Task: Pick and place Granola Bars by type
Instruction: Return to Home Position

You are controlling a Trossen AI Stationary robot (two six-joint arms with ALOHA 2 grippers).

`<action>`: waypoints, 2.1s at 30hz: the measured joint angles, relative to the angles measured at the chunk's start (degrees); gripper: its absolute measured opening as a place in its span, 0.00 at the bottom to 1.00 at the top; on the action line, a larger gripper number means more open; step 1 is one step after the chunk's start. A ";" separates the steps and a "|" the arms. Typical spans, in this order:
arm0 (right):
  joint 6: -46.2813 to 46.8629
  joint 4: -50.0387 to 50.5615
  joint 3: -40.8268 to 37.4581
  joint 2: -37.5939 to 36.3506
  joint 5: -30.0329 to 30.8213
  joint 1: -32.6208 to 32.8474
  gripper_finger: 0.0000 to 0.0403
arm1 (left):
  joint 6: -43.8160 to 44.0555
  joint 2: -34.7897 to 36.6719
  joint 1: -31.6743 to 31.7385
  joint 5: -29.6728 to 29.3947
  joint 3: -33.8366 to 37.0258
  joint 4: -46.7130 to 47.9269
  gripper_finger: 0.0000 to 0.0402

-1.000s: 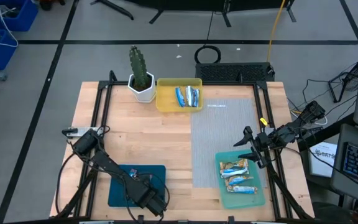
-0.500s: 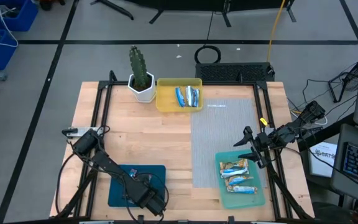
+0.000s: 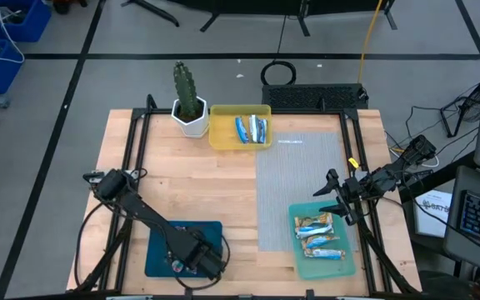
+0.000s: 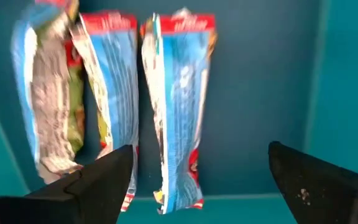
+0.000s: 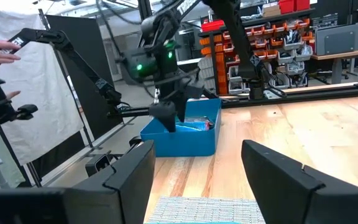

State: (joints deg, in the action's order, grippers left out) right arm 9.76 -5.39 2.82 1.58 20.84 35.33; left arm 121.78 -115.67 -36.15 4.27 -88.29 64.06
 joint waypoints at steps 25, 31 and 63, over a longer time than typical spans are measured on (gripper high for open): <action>0.00 0.02 0.01 0.01 0.00 -0.02 0.58 | -39.18 21.76 9.76 -7.03 0.53 3.30 0.86; 0.00 0.00 -0.01 0.01 0.00 0.00 0.57 | -54.07 32.45 9.78 -7.76 10.83 -4.57 0.84; 0.00 0.00 -0.01 0.01 0.00 0.00 0.58 | -101.38 85.02 11.34 -10.00 68.11 -37.74 0.78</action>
State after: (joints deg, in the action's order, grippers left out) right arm 9.76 -5.39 2.81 1.58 20.84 35.33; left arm 20.39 -30.65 -24.82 -5.73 -20.18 26.32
